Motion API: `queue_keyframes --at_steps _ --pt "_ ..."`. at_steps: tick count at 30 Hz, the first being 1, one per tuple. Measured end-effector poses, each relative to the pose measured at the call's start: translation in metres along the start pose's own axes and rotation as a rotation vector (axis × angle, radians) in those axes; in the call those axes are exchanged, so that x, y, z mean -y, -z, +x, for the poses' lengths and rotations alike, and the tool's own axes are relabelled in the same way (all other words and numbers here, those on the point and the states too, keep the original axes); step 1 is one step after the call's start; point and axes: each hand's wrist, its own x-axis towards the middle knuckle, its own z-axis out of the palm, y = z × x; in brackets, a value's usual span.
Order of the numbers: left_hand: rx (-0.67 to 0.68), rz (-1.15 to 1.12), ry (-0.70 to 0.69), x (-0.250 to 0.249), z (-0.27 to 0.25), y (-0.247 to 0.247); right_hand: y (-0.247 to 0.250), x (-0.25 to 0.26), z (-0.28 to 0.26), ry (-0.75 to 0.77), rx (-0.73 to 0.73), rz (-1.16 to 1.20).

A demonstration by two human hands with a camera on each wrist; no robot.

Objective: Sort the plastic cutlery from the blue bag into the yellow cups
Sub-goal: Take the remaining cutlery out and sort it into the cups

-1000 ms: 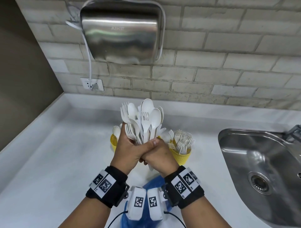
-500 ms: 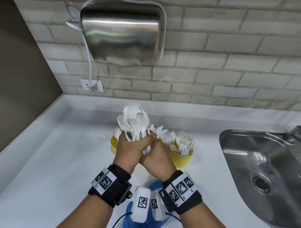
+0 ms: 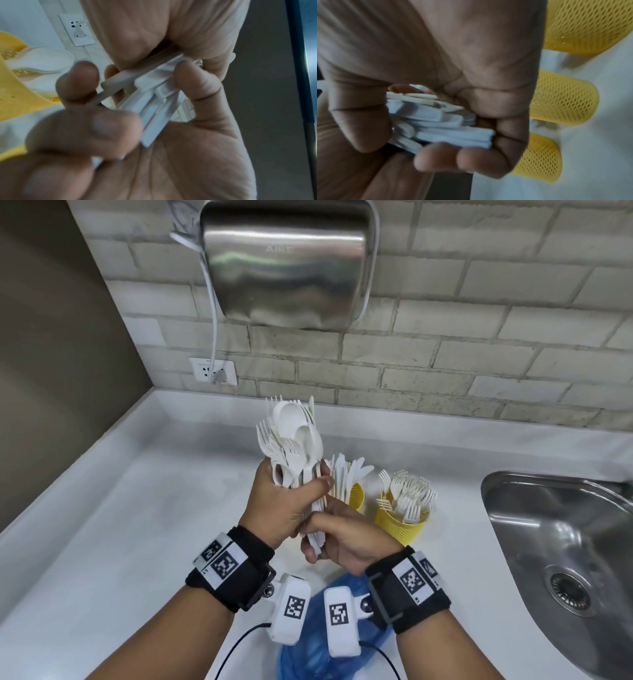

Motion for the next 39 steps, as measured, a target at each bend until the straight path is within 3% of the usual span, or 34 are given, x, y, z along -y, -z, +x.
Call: queue_keyframes --at_steps 9,13,18,24,32,35,39 --pt "-0.013 -0.027 -0.055 -0.005 0.009 0.008 0.001 -0.009 0.009 -0.062 0.08 0.467" --pt "-0.052 0.005 -0.063 0.003 0.005 0.003 -0.01 0.006 0.015 0.048 -0.034 0.626" --pt "-0.118 0.107 -0.081 0.012 0.005 0.0 -0.017 0.017 0.021 0.099 -0.091 0.533" --pt "-0.098 0.096 -0.061 0.018 -0.004 -0.003 -0.025 0.007 0.024 0.173 -0.122 0.637" --pt "-0.153 0.176 -0.119 0.021 0.0 -0.004 -0.022 -0.003 0.035 0.17 -0.284 0.582" --pt "-0.113 0.237 -0.175 0.015 0.003 0.002 -0.021 -0.002 0.032 0.184 -0.324 0.435" --pt "-0.056 0.371 -0.249 0.009 0.007 0.021 -0.008 0.007 0.02 0.316 -0.532 0.088"
